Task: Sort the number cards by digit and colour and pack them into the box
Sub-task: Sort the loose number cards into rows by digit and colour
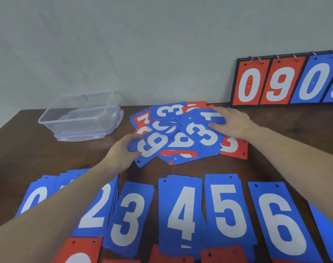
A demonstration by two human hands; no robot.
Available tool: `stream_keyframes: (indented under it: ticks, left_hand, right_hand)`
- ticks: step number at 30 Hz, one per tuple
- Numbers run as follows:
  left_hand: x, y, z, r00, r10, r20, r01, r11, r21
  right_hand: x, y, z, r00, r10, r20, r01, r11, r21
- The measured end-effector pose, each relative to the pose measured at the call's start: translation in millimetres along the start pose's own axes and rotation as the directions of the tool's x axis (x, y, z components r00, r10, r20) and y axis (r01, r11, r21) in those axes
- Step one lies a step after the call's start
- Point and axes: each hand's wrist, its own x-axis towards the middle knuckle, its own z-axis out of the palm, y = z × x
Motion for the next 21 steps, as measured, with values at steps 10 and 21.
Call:
stream_keyframes:
  ticks: [10,21]
  left_hand:
    - [-21.8,4.6,-25.4,0.990,-0.026,-0.140,-0.019,0.949,-0.313]
    - [-50.8,13.0,-26.8,0.985,-0.084,-0.148,-0.006,0.853,-0.522]
  right_hand:
    - [9.8,-6.8,-18.5,0.977,0.204,0.067,-0.197,0.975,-0.098]
    - [-28.2,-20.8,-12.7,0.980,0.157,-0.124,-0.123,0.962,0.245]
